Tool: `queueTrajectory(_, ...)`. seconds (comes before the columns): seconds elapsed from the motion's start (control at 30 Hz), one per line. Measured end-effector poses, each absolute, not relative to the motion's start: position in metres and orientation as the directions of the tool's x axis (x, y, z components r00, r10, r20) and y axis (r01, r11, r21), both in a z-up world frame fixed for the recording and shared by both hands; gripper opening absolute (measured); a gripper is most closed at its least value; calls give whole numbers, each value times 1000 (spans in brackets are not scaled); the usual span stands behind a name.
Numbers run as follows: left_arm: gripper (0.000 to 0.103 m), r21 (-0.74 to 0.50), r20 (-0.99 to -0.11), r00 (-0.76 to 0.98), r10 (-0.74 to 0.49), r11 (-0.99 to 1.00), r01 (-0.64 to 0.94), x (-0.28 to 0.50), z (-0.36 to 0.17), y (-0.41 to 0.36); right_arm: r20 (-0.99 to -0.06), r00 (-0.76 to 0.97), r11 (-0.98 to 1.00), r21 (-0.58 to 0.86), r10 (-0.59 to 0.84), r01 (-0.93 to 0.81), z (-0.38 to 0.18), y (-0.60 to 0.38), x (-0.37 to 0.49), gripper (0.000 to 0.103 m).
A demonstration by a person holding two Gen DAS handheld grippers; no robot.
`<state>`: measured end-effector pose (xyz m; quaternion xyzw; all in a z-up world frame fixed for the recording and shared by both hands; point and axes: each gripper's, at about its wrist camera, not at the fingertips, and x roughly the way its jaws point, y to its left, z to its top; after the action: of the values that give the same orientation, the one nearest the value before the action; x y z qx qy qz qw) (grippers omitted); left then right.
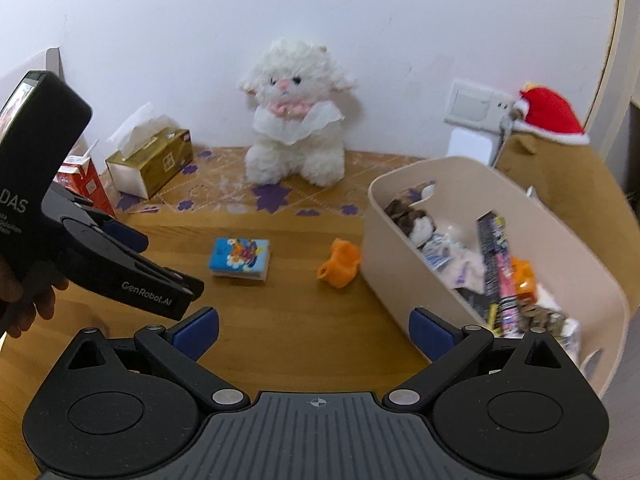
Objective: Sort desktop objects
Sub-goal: 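Move both tools back over the table toward the blue tissue pack, then grasp the blue tissue pack with the left while the right grasps the orange rubber toy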
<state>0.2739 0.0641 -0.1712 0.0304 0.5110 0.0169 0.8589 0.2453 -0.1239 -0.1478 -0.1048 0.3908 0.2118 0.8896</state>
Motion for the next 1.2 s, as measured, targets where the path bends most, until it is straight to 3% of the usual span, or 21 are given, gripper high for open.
queueTrajectory(0.3, 75, 97, -884, 464, 48, 992, 81, 295, -203, 74, -774, 569, 935, 82, 278, -345, -195, -121, 282, 103)
queueTrajectory(0.6, 75, 171, -875, 483, 27, 952, 256, 322, -227, 82, -772, 589, 949, 56, 237, -309, -228, -107, 310, 103)
queueTrajectory(0.8, 75, 141, -880, 474, -23, 940, 309, 336, -237, 87, -775, 583, 959, 105, 244, -262, -243, -100, 332, 103)
queueTrajectory(1.2, 78, 59, -869, 478, -128, 933, 356, 368, -244, 97, -766, 623, 979, 204, 155, 7, -264, -103, 352, 102)
